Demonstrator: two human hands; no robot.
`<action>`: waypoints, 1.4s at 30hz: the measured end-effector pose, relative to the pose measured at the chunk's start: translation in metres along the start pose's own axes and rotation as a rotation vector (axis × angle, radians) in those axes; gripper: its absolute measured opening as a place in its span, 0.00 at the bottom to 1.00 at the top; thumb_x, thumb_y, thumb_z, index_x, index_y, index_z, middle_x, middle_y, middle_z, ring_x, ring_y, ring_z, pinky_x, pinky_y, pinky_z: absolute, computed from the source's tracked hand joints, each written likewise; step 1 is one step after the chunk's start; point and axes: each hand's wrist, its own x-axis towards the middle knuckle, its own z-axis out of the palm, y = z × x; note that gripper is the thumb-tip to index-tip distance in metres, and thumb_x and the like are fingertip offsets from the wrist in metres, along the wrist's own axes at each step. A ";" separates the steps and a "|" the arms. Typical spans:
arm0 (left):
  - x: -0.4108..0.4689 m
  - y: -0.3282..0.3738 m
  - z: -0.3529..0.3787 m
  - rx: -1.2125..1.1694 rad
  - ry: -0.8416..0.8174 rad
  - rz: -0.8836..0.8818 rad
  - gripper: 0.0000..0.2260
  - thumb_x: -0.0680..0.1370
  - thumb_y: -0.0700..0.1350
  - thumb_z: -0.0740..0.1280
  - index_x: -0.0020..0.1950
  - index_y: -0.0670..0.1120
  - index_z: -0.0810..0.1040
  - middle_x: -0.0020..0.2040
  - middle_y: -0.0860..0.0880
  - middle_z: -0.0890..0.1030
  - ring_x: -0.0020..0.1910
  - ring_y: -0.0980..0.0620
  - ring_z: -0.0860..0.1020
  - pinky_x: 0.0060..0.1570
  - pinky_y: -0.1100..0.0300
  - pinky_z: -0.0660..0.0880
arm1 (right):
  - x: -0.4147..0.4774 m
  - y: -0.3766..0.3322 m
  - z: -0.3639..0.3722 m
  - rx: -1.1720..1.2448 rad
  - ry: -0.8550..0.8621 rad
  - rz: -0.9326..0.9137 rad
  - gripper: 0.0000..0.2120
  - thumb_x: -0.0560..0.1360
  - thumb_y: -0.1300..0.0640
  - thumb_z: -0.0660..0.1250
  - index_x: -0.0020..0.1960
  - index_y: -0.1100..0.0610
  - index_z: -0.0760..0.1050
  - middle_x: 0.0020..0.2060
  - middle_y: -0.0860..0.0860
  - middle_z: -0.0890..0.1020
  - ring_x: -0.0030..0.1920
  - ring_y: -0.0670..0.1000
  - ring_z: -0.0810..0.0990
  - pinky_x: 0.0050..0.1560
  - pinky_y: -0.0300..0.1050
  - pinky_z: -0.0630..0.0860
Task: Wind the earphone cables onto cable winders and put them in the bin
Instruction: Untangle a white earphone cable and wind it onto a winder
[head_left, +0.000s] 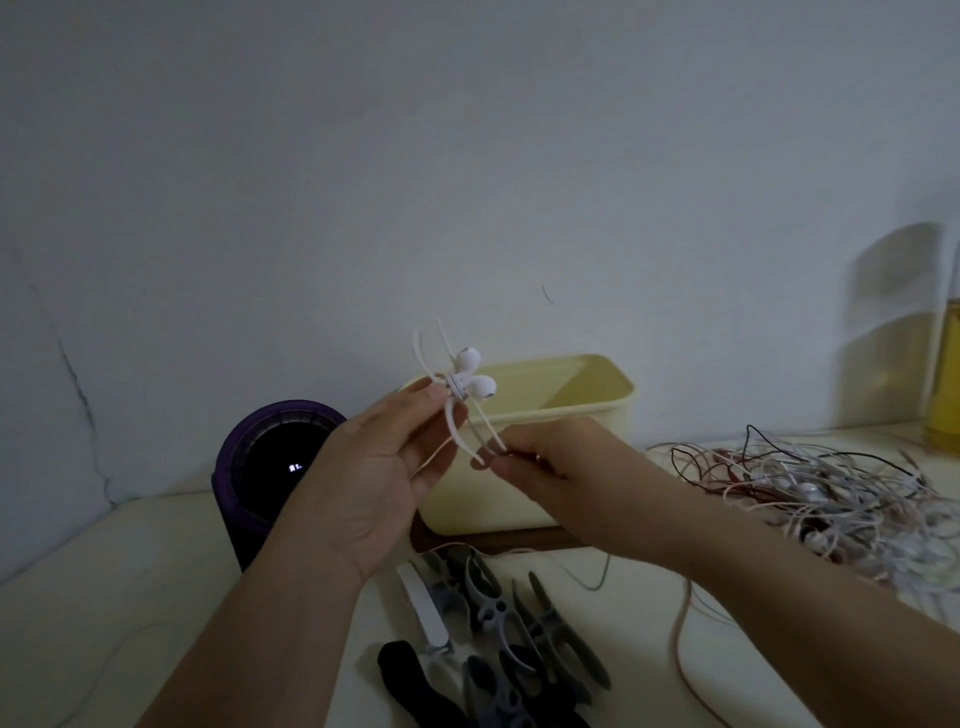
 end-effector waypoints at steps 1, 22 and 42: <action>0.001 -0.001 -0.002 0.036 0.042 -0.007 0.06 0.73 0.42 0.67 0.48 0.45 0.82 0.45 0.49 0.86 0.40 0.58 0.83 0.44 0.62 0.78 | 0.000 -0.002 0.000 -0.053 -0.014 0.009 0.16 0.81 0.52 0.57 0.51 0.61 0.79 0.26 0.48 0.70 0.27 0.45 0.66 0.31 0.37 0.64; 0.001 -0.022 0.003 0.744 -0.019 0.196 0.06 0.72 0.46 0.73 0.45 0.56 0.79 0.38 0.64 0.83 0.39 0.66 0.81 0.41 0.72 0.74 | -0.008 -0.013 -0.055 -0.293 0.220 -0.034 0.06 0.73 0.48 0.66 0.42 0.47 0.80 0.33 0.41 0.80 0.35 0.40 0.78 0.38 0.38 0.75; -0.004 -0.004 0.009 0.054 -0.208 0.109 0.16 0.70 0.40 0.65 0.57 0.40 0.79 0.53 0.44 0.84 0.51 0.50 0.83 0.45 0.62 0.80 | 0.000 0.007 -0.003 0.155 0.043 0.053 0.18 0.81 0.54 0.57 0.35 0.59 0.71 0.26 0.46 0.70 0.26 0.43 0.65 0.30 0.35 0.63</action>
